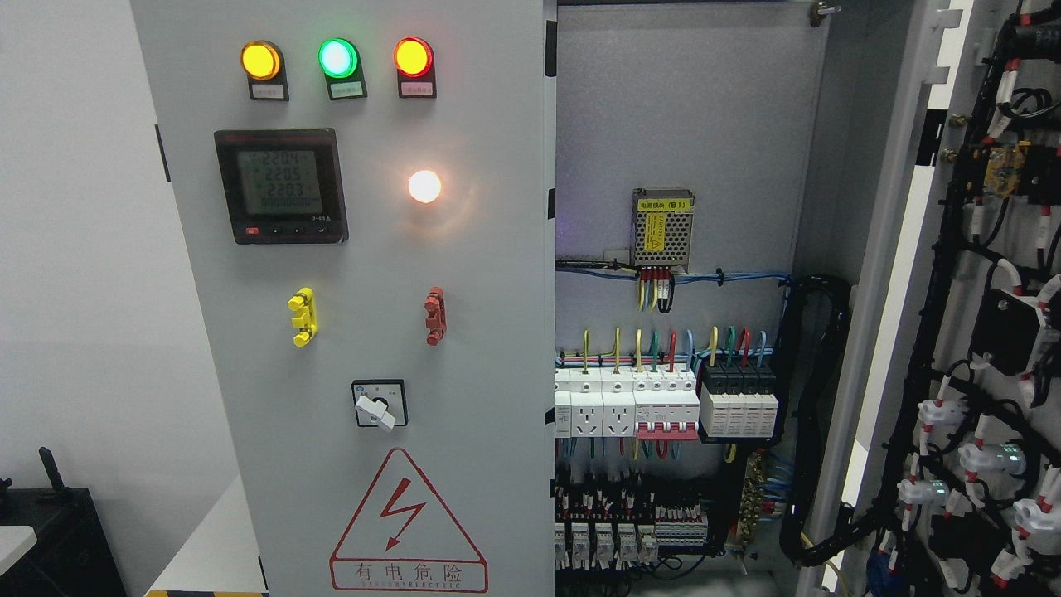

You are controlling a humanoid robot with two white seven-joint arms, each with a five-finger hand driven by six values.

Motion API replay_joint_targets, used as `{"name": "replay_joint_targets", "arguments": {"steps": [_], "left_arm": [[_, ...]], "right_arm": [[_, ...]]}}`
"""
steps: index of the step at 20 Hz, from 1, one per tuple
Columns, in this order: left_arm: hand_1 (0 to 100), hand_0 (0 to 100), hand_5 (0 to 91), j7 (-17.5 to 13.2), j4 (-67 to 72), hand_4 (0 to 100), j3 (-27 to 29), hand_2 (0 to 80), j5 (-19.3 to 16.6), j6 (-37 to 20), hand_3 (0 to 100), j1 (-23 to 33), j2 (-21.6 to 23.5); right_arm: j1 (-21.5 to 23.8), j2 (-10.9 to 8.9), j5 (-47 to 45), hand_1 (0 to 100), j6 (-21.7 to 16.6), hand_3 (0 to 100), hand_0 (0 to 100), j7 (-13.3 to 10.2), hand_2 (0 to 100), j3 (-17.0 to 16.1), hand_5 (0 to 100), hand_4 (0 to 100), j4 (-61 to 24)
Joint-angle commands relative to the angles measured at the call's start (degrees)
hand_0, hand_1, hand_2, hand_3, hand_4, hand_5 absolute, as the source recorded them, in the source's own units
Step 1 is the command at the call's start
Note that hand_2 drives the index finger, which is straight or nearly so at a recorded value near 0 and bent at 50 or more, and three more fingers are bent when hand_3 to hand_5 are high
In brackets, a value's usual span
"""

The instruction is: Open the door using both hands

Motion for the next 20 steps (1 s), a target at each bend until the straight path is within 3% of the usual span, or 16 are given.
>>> {"name": "replay_joint_targets", "arguments": {"steps": [1,16,20], "left_arm": [[0,0,0.0,0.0,0.0,4,0.0,0.0,0.0,0.0,0,0.0,0.0],[0,0,0.0,0.0,0.0,4,0.0,0.0,0.0,0.0,0,0.0,0.0],[0,0,0.0,0.0,0.0,4,0.0,0.0,0.0,0.0,0,0.0,0.0]], "right_arm": [[-3.9,0.23,-0.1,0,0.2,0,0,0.0,0,0.2,0,0,-1.3],[-10.9,0.93,-0.4,0,1.4,0,0,-0.1,0,-0.8,0,0,-1.3],[-13.5,1.81,-0.6,0,3.6,0,0,-0.1,0,-0.8,0,0,-1.3]]}}
